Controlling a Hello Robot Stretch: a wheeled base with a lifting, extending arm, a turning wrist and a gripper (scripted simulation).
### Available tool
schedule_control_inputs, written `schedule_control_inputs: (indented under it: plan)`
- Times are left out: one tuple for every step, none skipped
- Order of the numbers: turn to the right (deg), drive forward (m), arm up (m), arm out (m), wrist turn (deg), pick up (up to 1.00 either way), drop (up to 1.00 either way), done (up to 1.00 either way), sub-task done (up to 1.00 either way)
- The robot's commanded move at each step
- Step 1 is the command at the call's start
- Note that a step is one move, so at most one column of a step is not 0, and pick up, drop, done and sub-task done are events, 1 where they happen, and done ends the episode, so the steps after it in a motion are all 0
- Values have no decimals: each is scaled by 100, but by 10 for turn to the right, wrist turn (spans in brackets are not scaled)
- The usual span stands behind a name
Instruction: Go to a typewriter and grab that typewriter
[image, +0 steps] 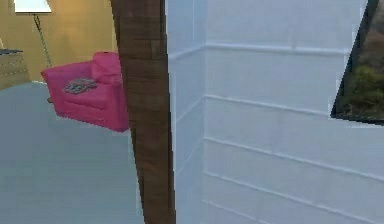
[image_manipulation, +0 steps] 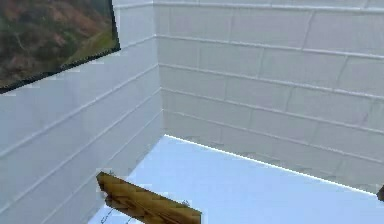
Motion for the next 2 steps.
schedule_control_inputs:
  plan:
    - [-450, 0, 0, 0, 0, 0, 0, 0, 0]
    - [0, 45, 0, 0, 0, 0, 0, 0, 0]
